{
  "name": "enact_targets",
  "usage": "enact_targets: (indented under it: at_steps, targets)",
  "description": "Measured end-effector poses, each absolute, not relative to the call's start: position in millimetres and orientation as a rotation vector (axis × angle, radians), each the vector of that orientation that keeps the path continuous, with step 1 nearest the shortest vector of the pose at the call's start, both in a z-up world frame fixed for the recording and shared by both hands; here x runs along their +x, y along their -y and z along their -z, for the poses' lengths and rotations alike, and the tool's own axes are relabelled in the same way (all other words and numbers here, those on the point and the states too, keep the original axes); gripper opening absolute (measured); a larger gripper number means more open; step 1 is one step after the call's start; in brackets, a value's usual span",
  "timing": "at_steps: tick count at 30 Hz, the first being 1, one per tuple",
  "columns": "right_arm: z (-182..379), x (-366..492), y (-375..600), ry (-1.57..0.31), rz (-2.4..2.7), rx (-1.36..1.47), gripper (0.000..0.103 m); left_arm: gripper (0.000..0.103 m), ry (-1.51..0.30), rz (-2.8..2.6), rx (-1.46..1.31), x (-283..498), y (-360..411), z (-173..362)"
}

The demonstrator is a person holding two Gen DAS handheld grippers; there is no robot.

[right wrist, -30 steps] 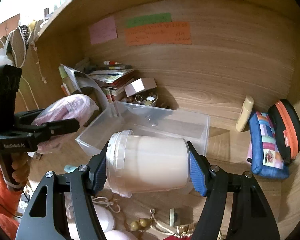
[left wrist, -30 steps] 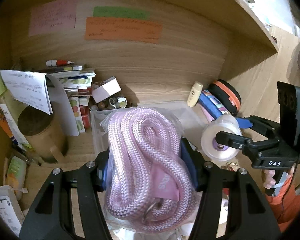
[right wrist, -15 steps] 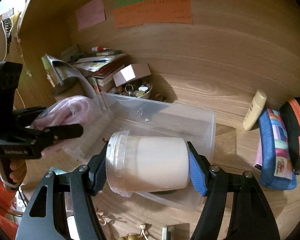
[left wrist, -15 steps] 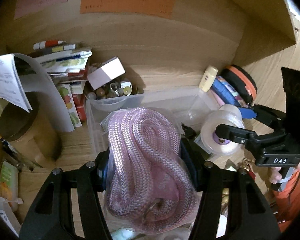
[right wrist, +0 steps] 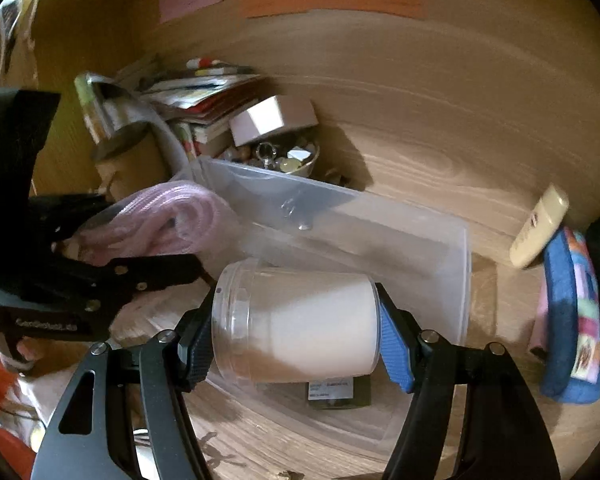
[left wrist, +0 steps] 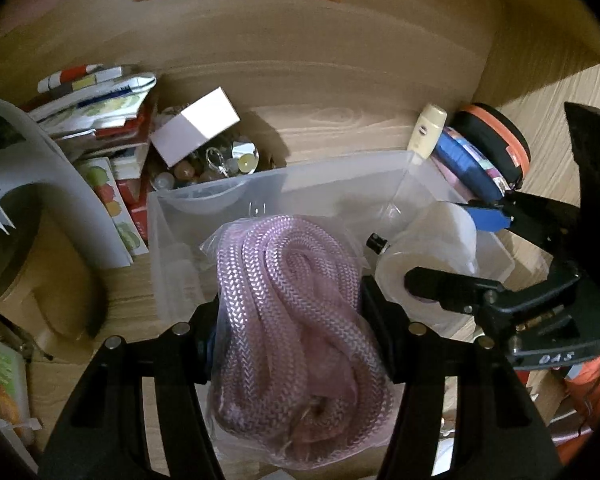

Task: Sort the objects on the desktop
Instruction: 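Carry the pink rope with the left tool while the right tool carries the jar to the box, then open the left tool to drop the rope while the right tool releases the jar into the box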

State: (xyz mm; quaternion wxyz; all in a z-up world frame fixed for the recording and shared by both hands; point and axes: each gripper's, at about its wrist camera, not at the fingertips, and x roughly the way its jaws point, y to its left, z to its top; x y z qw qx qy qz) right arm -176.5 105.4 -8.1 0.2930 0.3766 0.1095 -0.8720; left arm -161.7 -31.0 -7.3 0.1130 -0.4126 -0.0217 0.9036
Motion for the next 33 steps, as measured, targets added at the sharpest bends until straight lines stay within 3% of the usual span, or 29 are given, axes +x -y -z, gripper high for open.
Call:
enact_targets:
  at_steps: [10,17,33]
  targets:
    - [9.9,-170.3,-85.8,-0.428,2.319,0.958,0.066,0.060,0.090,-2.627,-1.250,-165.1,36.0,14.5]
    - [12.5,-168.4,-69.0,-0.527,2.300,0.944,0.068,0.070,0.118,-2.670,-1.223,-158.7,42.7,1.6]
    - [5.7,-158.3,-72.7,-0.478,2.277,0.978,0.068,0.078,0.119,-2.726,-1.090,-130.4,45.5,-32.7]
